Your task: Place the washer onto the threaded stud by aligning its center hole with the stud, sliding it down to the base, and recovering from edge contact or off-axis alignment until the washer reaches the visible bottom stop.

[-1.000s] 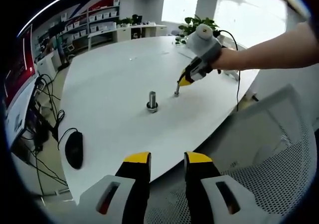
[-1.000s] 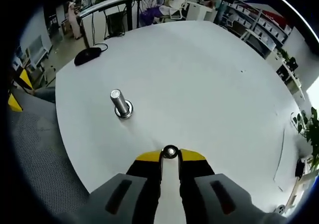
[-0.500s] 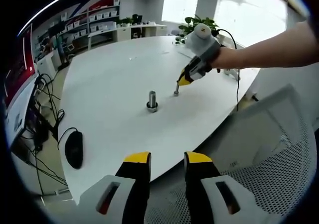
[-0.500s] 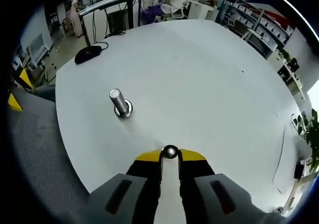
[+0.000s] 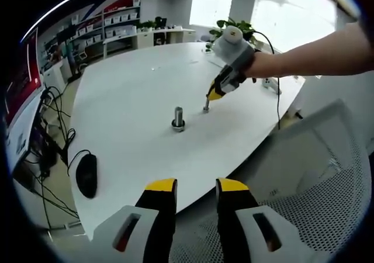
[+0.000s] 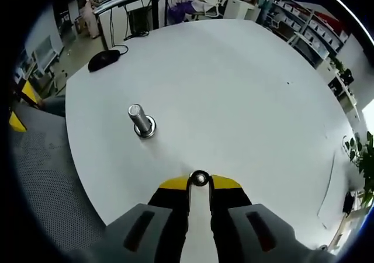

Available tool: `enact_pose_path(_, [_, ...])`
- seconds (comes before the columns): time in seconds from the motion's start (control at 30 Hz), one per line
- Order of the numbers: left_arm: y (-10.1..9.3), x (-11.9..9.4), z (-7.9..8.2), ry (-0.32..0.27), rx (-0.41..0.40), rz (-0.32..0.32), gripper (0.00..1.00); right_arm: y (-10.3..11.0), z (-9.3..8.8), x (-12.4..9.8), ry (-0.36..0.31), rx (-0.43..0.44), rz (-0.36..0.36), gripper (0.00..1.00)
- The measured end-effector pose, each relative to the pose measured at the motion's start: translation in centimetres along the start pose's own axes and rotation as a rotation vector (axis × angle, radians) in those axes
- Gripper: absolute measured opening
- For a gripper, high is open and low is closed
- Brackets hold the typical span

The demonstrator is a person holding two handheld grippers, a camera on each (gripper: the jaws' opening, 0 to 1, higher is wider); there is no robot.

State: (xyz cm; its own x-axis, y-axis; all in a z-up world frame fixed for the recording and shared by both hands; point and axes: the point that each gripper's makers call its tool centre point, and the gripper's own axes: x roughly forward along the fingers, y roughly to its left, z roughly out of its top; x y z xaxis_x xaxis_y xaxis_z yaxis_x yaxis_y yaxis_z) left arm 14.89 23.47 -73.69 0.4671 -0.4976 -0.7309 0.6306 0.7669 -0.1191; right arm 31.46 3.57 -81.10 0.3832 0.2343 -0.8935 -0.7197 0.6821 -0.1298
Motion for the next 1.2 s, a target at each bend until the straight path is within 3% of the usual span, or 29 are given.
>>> enact_pose_path(0.87, [0.0, 0.1, -0.3, 0.015, -0.001, -0.003, 0.24, 0.5, -1.6, 4.0, 0.087, -0.04, 0.042, 0.15])
enact_pose_path(1.2, [0.0, 0.1, -0.2, 0.013, 0.0, -0.001, 0.24, 0.6, -1.6, 4.2, 0.072, -0.034, 0.043, 0.18])
